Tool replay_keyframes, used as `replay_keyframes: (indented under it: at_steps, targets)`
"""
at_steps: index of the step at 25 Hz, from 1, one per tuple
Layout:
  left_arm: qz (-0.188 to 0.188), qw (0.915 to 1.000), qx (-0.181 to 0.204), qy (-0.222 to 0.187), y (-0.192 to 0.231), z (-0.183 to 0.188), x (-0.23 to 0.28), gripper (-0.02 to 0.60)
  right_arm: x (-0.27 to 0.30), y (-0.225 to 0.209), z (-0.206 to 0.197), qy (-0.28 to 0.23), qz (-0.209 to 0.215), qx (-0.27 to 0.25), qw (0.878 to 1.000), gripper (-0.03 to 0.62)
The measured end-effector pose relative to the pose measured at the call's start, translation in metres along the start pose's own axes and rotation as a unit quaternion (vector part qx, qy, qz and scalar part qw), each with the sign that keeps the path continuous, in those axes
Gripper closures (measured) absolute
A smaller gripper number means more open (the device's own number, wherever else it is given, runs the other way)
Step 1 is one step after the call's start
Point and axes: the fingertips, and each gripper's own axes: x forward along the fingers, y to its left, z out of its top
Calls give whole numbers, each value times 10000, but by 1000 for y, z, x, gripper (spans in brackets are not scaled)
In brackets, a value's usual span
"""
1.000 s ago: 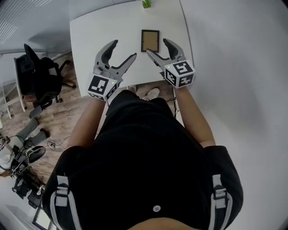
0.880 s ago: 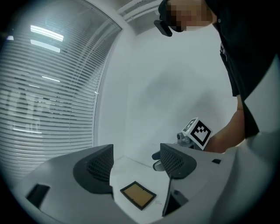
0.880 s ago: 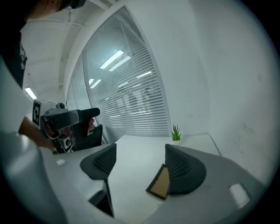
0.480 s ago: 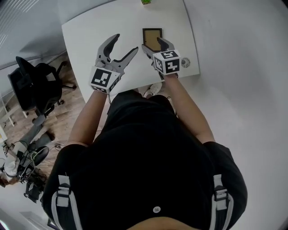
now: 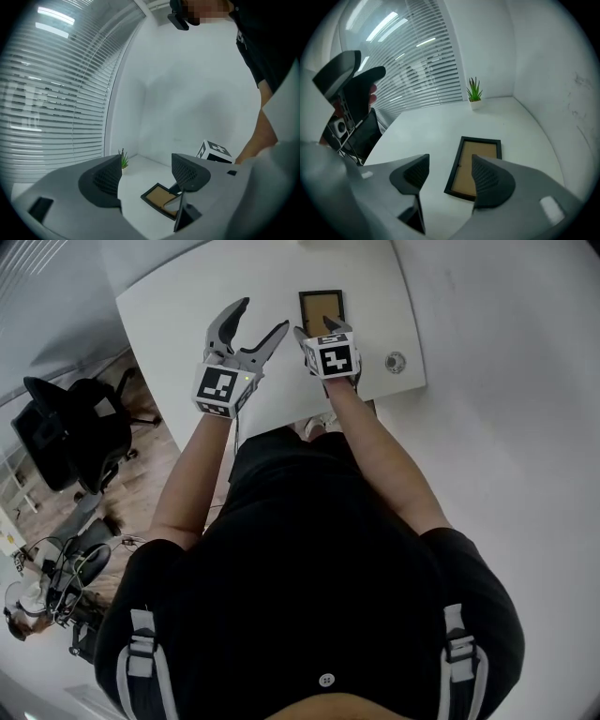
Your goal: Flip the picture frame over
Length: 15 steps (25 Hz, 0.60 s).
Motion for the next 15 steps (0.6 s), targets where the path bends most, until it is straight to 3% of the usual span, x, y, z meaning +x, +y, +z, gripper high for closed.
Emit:
replay_keyframes:
  at_steps: [15]
  targets:
    - [31,9989,-316,339,41,-51,11,244,60,6,-32,636,-575,432,9954,401]
